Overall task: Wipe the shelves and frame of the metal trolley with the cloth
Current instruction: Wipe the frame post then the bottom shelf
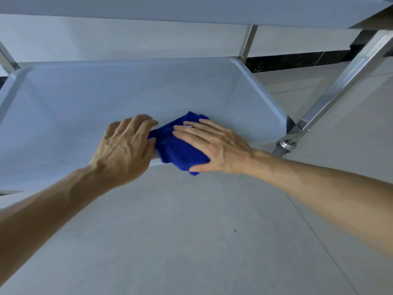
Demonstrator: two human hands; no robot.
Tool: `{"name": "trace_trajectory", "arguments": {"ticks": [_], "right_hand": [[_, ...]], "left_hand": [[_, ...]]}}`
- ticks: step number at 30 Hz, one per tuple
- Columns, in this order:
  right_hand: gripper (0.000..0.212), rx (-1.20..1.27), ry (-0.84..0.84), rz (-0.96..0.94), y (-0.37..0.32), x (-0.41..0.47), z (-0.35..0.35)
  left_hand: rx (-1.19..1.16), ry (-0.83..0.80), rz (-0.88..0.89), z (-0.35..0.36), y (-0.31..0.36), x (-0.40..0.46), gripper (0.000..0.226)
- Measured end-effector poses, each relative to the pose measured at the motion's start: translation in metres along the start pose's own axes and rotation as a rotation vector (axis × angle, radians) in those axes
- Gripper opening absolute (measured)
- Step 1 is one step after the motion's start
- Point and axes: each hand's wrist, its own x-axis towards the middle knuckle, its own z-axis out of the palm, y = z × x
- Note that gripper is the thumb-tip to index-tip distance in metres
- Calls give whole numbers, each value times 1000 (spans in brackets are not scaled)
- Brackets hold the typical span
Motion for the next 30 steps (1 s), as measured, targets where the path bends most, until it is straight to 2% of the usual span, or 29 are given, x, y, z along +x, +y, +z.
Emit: {"name": "trace_trajectory", "arguments": {"ticks": [6, 10, 13, 18, 22, 24, 25, 27, 29, 30], "right_hand": [[96, -67, -142, 293, 92, -97, -31], [94, -53, -153, 446, 110, -122, -33], [90, -42, -139, 435, 93, -101, -26], [86, -84, -43, 294, 23, -34, -14], [92, -56, -120, 209, -35, 29, 3], [95, 84, -152, 173, -46, 46, 0], [91, 213, -148, 163, -46, 48, -6], [65, 363, -18, 135, -36, 44, -17], [37, 329, 126, 235, -12, 32, -21], [35, 320, 117, 339, 1, 24, -24]], "left_hand": [[33, -7, 86, 9, -11, -12, 46], [13, -14, 82, 7, -9, -11, 44], [-5, -13, 61, 9, -8, -9, 42], [-70, 5, 30, 10, -14, -4, 40], [-302, 31, -73, 5, -21, -2, 38], [-437, 56, -182, 0, -25, -3, 27], [-464, 67, -224, -3, -26, -4, 26], [-436, 102, -253, -9, -26, -6, 31], [-338, 167, -197, -14, -19, -6, 36], [-298, 178, -127, -17, -11, -5, 36]]}}
